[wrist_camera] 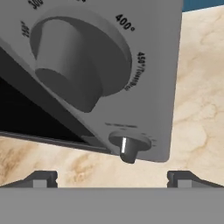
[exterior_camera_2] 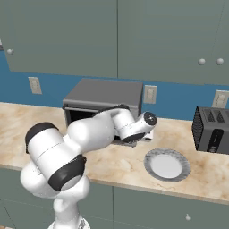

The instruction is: Pick up the bagel from the plate, place it on the toaster oven rack, close the door, and set the timer.

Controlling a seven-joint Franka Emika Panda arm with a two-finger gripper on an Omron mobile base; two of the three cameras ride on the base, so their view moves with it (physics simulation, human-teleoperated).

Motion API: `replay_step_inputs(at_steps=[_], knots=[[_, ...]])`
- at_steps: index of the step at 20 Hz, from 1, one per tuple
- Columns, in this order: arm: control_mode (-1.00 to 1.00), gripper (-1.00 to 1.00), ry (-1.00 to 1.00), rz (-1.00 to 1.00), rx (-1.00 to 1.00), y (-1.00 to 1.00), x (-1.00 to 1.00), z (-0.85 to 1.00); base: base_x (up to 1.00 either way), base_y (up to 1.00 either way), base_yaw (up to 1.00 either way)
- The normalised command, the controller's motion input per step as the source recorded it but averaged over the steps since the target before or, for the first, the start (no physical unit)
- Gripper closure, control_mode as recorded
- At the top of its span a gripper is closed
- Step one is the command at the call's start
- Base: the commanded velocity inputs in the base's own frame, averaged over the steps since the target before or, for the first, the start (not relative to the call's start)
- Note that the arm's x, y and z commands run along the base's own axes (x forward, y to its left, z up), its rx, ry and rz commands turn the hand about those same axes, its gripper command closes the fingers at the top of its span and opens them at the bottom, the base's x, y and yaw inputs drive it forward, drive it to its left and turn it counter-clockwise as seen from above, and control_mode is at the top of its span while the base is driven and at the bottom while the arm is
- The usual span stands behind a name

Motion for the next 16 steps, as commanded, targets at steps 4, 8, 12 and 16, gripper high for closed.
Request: replay_step_inputs(at_steps=[4, 8, 12, 16], knots=[[-1.0, -1.0, 0.0, 0.0, 0.0, -0.11, 0.13, -0.03, 0.0, 0.0, 0.0], [-1.0, -1.0, 0.0, 0.0, 0.0, -0.06, 0.16, -0.07, 0.0, 0.0, 0.0], [-1.0, -1.0, 0.0, 0.0, 0.0, -0.02, 0.2, -0.08, 0.0, 0.0, 0.0], [-1.0, -1.0, 0.0, 0.0, 0.0, -0.02, 0.19, -0.11, 0.0, 0.0, 0.0]])
